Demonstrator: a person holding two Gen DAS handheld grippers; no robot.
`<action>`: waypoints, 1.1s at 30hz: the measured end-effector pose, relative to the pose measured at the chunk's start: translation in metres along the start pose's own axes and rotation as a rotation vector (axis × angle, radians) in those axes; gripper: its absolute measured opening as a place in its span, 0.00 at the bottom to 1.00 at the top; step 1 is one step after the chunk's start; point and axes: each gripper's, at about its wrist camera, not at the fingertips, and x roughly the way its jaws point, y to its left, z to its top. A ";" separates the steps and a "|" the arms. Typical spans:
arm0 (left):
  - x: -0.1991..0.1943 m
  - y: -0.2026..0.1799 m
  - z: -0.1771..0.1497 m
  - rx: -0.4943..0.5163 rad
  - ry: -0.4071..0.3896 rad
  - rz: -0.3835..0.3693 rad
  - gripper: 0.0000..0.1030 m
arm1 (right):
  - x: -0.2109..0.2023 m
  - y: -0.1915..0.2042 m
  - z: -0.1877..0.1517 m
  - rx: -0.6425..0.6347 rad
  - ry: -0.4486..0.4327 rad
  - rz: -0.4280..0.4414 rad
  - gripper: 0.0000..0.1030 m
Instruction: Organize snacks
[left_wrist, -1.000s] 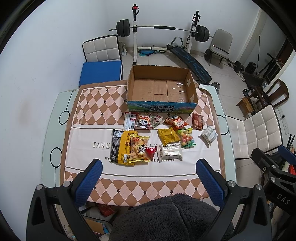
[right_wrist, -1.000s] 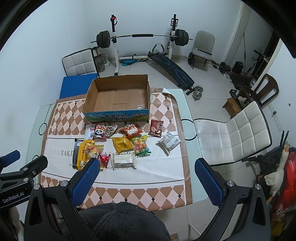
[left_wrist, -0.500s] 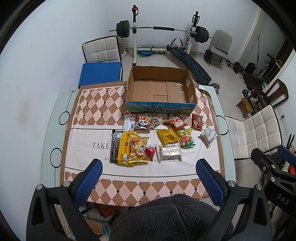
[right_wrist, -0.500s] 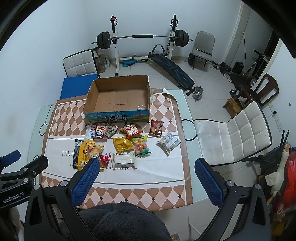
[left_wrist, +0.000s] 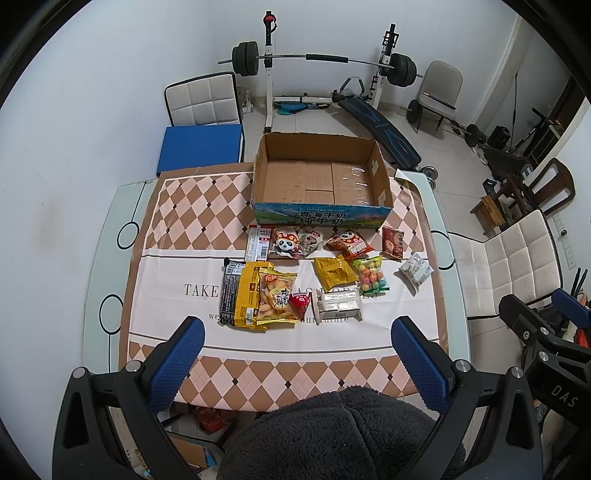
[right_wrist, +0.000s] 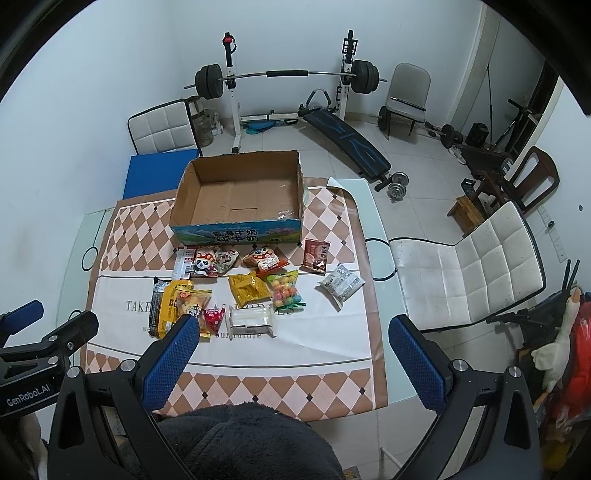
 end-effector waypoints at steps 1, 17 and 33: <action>0.000 0.000 0.000 -0.002 -0.002 0.001 1.00 | 0.001 0.001 0.000 0.001 0.003 0.002 1.00; 0.149 0.072 0.036 -0.190 0.185 0.140 1.00 | 0.195 0.022 0.011 0.047 0.289 0.156 1.00; 0.289 0.122 -0.012 -0.224 0.394 0.254 1.00 | 0.450 0.034 -0.086 0.629 0.830 0.292 0.98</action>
